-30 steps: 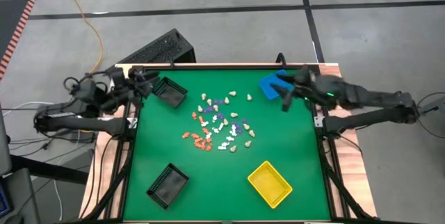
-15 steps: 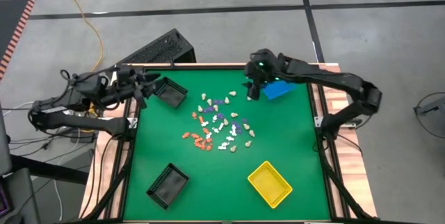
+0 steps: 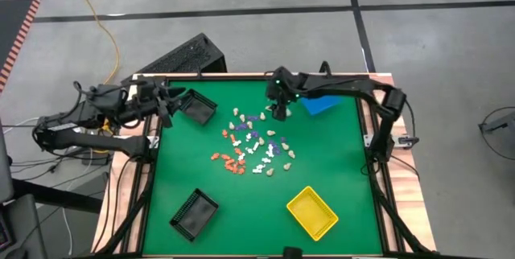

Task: Sort Halloween decoration
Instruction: Put the skull toy into the blue basket

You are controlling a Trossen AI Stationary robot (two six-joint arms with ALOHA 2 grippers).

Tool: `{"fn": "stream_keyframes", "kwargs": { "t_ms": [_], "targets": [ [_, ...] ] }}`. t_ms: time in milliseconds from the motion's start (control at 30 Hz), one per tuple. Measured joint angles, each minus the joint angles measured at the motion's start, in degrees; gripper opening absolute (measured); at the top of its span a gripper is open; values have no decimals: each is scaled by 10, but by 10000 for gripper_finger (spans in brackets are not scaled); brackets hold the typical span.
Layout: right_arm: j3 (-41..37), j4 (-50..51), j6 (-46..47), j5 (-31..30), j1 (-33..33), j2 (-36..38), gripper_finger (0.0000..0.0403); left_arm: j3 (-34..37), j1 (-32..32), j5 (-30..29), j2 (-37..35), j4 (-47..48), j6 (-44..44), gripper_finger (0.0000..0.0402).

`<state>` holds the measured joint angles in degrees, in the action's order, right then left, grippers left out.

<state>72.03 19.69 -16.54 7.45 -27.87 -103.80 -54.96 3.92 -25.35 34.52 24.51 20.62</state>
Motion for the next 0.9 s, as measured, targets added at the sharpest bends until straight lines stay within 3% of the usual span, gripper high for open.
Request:
{"fn": "stream_keyframes", "kwargs": {
  "t_ms": [633,733,900],
  "targets": [
    [0,-41,32,-27,-8,-90,230,0,0,-32,0,6,-1,171],
    [0,-47,35,-31,-10,-90,212,0,0,-38,0,7,-1,171],
    [0,-42,56,-29,-16,-90,150,0,0,-39,0,19,-3,171]
  ]
}}
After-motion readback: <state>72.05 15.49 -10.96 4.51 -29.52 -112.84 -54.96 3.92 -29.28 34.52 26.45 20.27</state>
